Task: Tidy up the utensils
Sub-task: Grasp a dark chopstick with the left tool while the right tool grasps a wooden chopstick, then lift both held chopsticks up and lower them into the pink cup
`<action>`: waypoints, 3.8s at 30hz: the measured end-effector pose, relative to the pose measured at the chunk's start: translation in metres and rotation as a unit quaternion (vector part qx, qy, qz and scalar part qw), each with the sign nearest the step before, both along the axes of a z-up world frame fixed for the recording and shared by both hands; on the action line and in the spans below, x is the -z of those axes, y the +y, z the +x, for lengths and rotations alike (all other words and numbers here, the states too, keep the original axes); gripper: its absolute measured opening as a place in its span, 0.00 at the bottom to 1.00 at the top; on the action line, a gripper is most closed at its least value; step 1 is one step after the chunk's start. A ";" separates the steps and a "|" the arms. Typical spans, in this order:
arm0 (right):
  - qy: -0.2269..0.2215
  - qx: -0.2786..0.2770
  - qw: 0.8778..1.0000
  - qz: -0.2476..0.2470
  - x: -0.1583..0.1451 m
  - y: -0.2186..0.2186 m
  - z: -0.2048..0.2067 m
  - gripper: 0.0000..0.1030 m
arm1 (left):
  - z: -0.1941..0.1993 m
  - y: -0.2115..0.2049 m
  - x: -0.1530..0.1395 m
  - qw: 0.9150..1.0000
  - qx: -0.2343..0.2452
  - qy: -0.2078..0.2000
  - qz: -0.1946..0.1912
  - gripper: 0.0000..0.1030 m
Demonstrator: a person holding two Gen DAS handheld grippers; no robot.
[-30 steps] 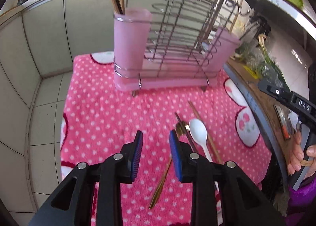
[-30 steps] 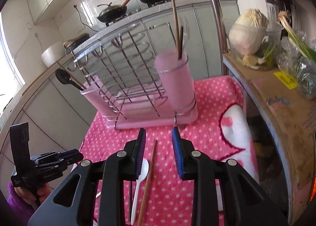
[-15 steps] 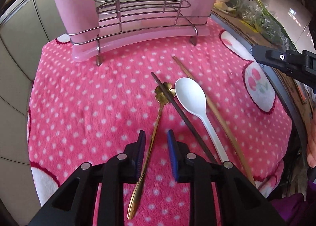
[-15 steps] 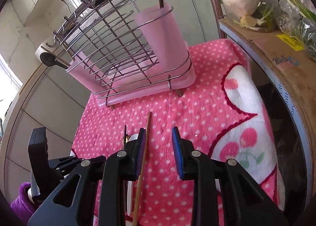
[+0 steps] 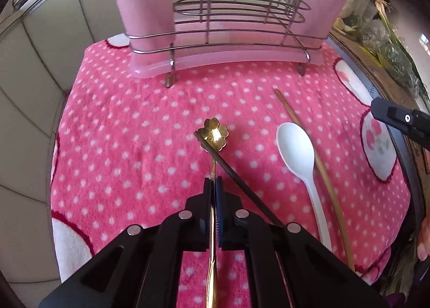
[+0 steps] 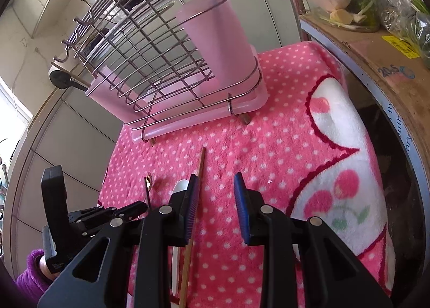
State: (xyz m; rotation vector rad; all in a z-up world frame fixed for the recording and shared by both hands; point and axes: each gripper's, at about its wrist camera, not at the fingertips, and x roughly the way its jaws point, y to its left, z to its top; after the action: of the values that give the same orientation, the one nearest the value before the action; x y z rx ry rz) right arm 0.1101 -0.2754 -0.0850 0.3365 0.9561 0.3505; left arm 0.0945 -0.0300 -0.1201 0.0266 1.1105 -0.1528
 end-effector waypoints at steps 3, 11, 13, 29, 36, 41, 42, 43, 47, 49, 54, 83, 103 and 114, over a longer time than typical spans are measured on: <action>0.005 -0.010 1.000 -0.006 0.003 0.007 0.005 0.27 | 0.002 0.012 0.002 1.000 -0.017 0.020 -0.014 0.03; 0.014 -0.027 0.999 -0.013 0.010 0.020 0.006 0.27 | 0.018 0.034 -0.005 0.994 -0.066 0.047 -0.067 0.07; 0.013 -0.024 1.000 -0.013 0.009 0.018 0.007 0.27 | 0.019 0.043 -0.015 0.992 -0.079 0.043 -0.092 0.07; 0.017 -0.024 1.000 -0.001 0.010 0.014 0.010 0.27 | 0.042 0.013 0.000 0.976 -0.120 0.134 -0.123 0.08; 0.024 -0.025 0.999 -0.003 0.013 0.017 0.015 0.27 | 0.053 0.021 0.015 0.966 -0.146 0.159 -0.146 0.12; 0.030 -0.026 0.999 -0.016 0.015 0.022 0.021 0.27 | 0.061 0.008 0.015 0.970 -0.128 0.165 -0.126 0.27; 0.033 -0.027 0.999 -0.018 0.015 0.023 0.024 0.27 | 0.062 0.005 0.014 0.971 -0.126 0.166 -0.119 0.28; 0.036 -0.028 0.999 -0.018 0.016 0.024 0.027 0.27 | 0.062 0.000 0.013 0.973 -0.122 0.162 -0.106 0.28; 0.051 -0.038 0.998 -0.023 0.018 0.031 0.037 0.27 | 0.059 -0.013 0.012 0.984 -0.096 0.134 -0.072 0.11; 0.063 -0.042 0.997 -0.026 0.020 0.038 0.044 0.27 | 0.056 -0.011 0.012 0.984 -0.090 0.125 -0.090 0.10; 0.119 -0.054 0.991 -0.018 0.032 0.051 0.068 0.27 | 0.046 0.000 -0.003 0.984 -0.074 0.096 -0.133 0.08; -0.042 0.011 0.999 -0.005 -0.039 0.016 0.013 0.05 | -0.017 0.035 -0.128 0.969 -0.024 -0.168 -0.179 0.04; -0.282 0.060 0.957 -0.009 -0.202 -0.031 -0.013 0.05 | -0.014 0.046 -0.218 0.936 -0.046 -0.299 -0.178 0.04; -0.366 0.089 0.924 -0.058 -0.275 -0.034 0.002 0.05 | -0.003 0.056 -0.266 0.915 -0.059 -0.355 -0.183 0.04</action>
State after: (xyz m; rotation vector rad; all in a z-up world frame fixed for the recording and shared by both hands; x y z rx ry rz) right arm 0.1121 -0.3091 0.1899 0.1557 0.2040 0.2206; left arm 0.0914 0.0265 0.1461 -0.3000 0.3419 -0.2188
